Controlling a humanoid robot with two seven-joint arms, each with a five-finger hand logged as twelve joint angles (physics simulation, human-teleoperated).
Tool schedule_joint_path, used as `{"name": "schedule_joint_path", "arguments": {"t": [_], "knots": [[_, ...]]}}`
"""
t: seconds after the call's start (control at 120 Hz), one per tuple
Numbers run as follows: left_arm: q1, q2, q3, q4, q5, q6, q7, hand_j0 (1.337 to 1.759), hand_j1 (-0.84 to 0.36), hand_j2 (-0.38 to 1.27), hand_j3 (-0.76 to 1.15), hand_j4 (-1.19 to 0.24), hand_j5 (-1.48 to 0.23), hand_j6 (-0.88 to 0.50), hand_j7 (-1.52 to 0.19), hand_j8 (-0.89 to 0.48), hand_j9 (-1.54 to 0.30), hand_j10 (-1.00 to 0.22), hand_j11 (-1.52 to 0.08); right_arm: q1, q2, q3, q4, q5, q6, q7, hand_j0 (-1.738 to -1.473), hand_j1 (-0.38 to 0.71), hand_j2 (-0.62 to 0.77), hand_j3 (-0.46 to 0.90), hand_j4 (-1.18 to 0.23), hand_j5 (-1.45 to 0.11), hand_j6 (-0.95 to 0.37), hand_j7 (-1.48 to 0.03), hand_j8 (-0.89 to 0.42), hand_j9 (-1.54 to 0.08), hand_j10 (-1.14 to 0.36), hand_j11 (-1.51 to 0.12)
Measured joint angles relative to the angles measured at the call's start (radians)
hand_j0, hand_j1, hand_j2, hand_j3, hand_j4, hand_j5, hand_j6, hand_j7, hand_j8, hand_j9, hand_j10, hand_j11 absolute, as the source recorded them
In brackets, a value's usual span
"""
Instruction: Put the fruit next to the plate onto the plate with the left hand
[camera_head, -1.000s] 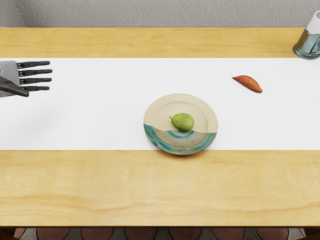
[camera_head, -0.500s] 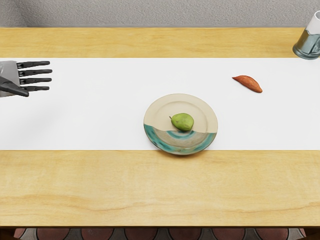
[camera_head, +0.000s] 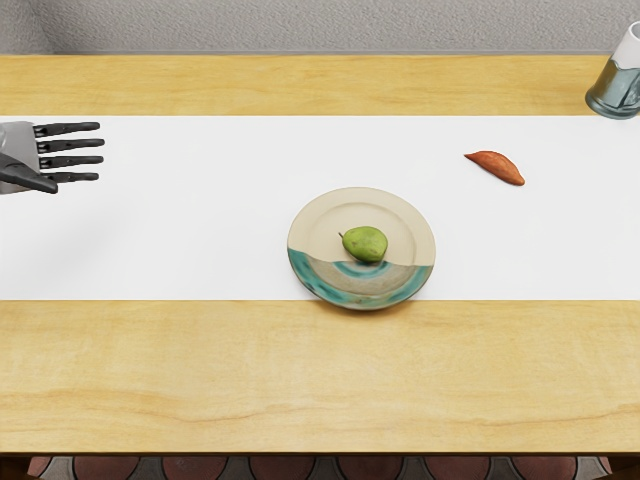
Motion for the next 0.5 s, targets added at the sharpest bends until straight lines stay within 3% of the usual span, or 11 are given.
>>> {"name": "schedule_joint_path", "arguments": {"t": [0.5], "knots": [[0.000, 0.000, 0.000, 0.000, 0.000, 0.000, 0.000, 1.658, 0.35, 0.00, 0.00, 0.00, 0.00, 0.00, 0.00, 0.00, 0.00, 0.00, 0.00, 0.000, 0.000, 0.000, 0.000, 0.000, 0.000, 0.000, -1.658, -0.33, 0.00, 0.00, -0.02, -0.02, -0.01, -0.02, -0.01, -0.02, -0.01, -0.02]]}}
